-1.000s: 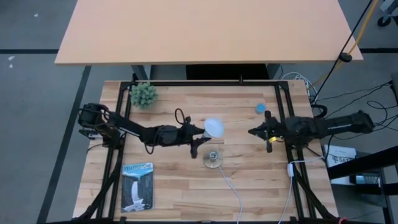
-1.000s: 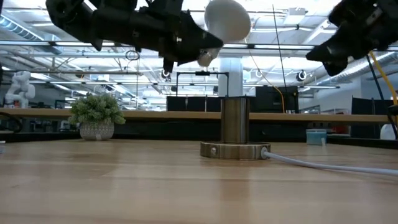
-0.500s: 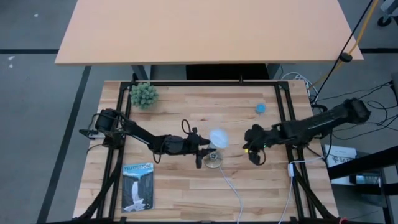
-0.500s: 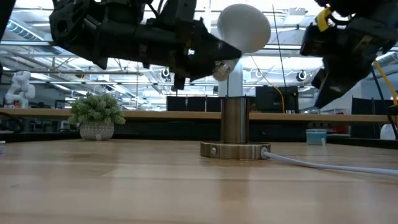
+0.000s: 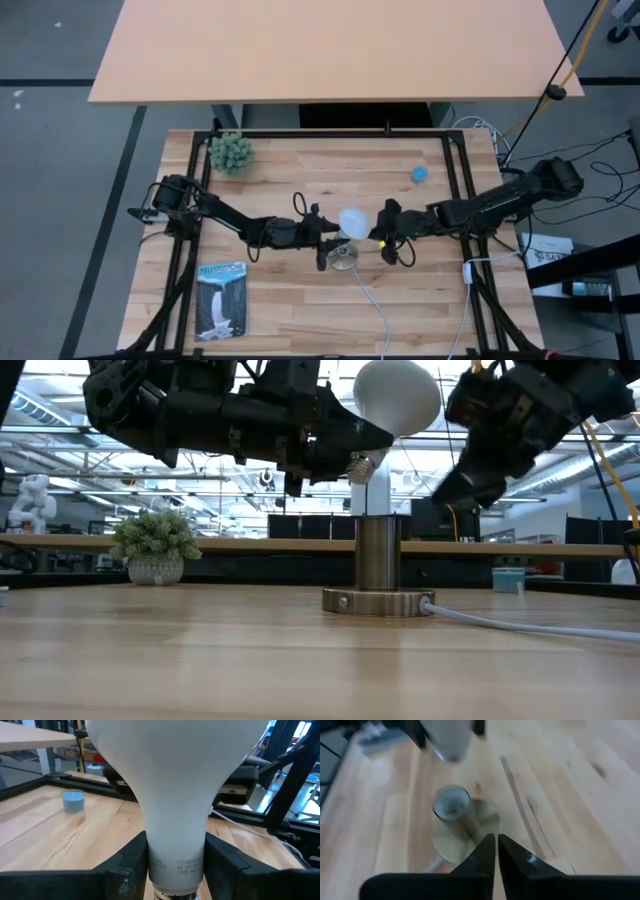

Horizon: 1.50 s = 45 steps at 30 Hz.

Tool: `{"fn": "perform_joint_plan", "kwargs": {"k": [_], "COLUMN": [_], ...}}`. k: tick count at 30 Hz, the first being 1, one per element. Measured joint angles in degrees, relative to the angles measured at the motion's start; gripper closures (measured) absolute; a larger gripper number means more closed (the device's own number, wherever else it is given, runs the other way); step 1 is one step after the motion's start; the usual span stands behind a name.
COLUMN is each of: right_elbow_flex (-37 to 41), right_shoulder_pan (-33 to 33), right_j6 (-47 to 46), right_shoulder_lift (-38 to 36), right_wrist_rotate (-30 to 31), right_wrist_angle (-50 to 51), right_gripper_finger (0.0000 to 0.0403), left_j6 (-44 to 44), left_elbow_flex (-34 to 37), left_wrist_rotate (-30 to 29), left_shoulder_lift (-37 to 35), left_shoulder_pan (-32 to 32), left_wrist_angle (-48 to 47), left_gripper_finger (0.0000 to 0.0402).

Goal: Screw lightbulb
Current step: Insert the lightbulb into the desk lamp

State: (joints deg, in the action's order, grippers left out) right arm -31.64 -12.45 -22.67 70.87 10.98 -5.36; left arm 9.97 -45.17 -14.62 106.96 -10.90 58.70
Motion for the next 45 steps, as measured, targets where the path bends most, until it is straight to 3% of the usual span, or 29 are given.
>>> {"fn": "perform_joint_plan", "kwargs": {"k": [10, 18, 41, 45], "right_elbow_flex": [-0.02, -0.02, 0.02, 0.02], "right_shoulder_pan": [-0.04, -0.11, -1.45, -2.09], "right_j6": [7.01, 9.20, 8.54, 8.73], "right_shoulder_lift": [0.00, -1.05, -2.95, -2.95], "right_wrist_rotate": [1.09, 0.87, -2.49, -2.51], "right_wrist_angle": [-3.07, -3.59, -6.22, -6.75], "right_gripper_finger": [0.0313, 0.0286, 0.0273, 0.0273], "left_j6": [-4.54, -4.60, -2.99, -3.01], "left_elbow_flex": [0.00, 0.07, -0.01, -2.59], "left_wrist_rotate": [0.65, 0.85, 0.86, 0.82], "left_shoulder_lift": [0.00, 0.00, -0.07, -0.07], "left_shoulder_pan": [0.11, 0.11, -0.51, -0.96], "left_wrist_angle": [-0.58, -6.54, -6.96, -10.95], "left_gripper_finger": [0.0248, 0.0248, 0.0248, 0.0248]}}
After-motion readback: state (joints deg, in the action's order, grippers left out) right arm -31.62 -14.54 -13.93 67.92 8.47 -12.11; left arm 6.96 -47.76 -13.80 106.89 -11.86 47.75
